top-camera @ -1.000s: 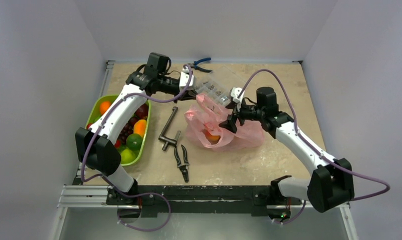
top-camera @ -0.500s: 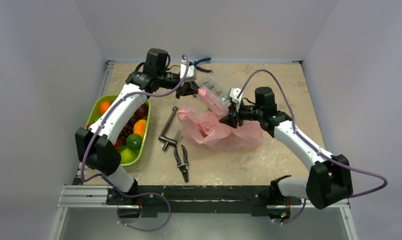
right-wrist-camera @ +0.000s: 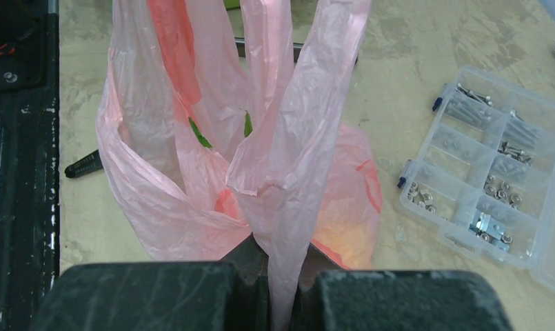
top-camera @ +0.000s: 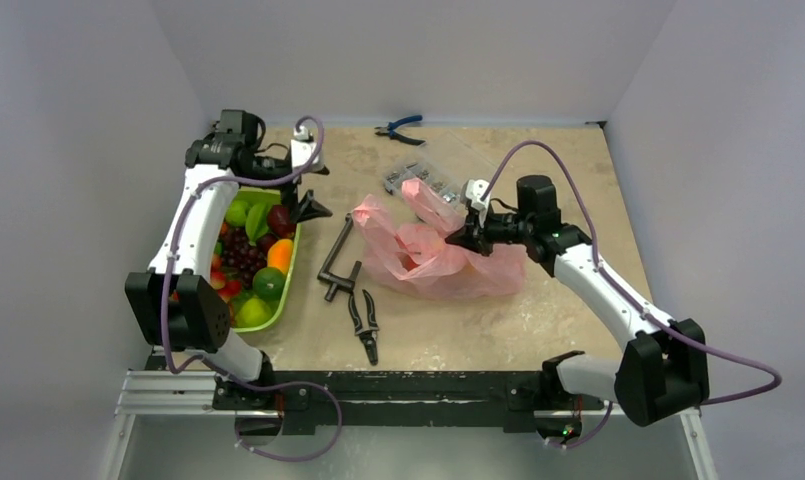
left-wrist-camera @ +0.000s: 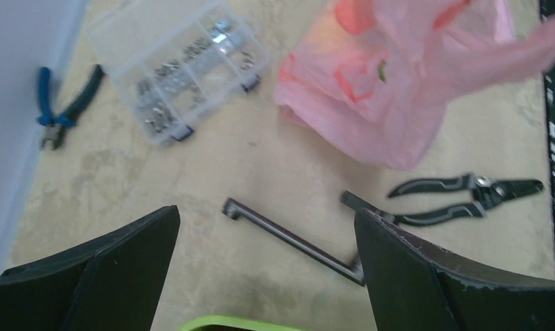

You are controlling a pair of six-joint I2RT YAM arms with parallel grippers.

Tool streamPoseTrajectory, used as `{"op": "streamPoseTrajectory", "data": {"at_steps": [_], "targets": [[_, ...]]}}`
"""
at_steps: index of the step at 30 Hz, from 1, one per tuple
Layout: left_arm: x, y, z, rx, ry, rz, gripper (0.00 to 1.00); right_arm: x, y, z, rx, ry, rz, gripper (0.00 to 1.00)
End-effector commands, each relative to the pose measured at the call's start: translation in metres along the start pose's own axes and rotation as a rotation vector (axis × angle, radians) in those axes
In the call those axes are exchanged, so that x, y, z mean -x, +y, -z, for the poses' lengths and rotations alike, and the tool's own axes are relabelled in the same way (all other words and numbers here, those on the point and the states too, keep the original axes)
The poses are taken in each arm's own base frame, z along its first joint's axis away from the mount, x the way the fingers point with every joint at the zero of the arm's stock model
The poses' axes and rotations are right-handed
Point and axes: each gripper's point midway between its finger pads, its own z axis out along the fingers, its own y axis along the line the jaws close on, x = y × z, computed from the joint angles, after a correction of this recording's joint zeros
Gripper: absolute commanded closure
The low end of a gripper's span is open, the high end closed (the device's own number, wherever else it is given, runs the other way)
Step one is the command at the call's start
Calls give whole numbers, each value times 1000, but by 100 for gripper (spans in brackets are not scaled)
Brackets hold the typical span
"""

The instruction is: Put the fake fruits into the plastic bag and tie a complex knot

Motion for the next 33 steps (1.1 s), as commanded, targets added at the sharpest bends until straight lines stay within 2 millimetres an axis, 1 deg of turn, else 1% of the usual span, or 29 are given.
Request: {"op": "streamPoseTrajectory", "data": {"at_steps": [1,4,7,11,13,15,17,21,22,24,25,26,28,29,30,31,33], "targets": [[3,-68,1,-148,-54,-165,0,11,12,6,46,-33,43,100],[19,-73,-15,-132,-118,-219,0,13,14,6,58,-34,50,100],[33,-82,-34,-184,-173,-220,0,13,16,7,73,-38,70,100],[47,-75,-54,-196,-251,-187,0,13,17,7,79,-35,95,100],[55,-77,-61,-219,-281,-167,0,13,17,7,80,-36,100,100],[65,-84,-65,-257,-313,-133,0,13,16,7,77,-38,98,100],[77,-100,-65,-316,-347,-109,1,14,14,6,73,-36,90,100],[88,-134,-66,-413,-366,-86,20,17,12,5,72,-43,72,100],[89,-141,-68,-435,-367,-81,28,19,12,5,73,-48,68,100],[90,-150,-71,-468,-365,-79,47,21,12,5,73,-54,66,100],[88,-153,-72,-482,-359,-67,60,22,11,4,72,-56,63,100],[88,-154,-74,-489,-355,-62,69,24,10,5,67,-58,59,100],[87,-156,-78,-498,-336,-48,86,25,9,5,61,-58,48,100],[86,-157,-80,-500,-325,-40,92,26,8,4,60,-58,36,100],[85,-159,-83,-500,-312,-38,98,27,7,4,59,-60,19,100],[85,-159,-86,-495,-296,-31,100,27,7,2,60,-59,-2,100],[82,-157,-102,-441,-233,17,100,26,5,0,60,-58,-41,100]]}}
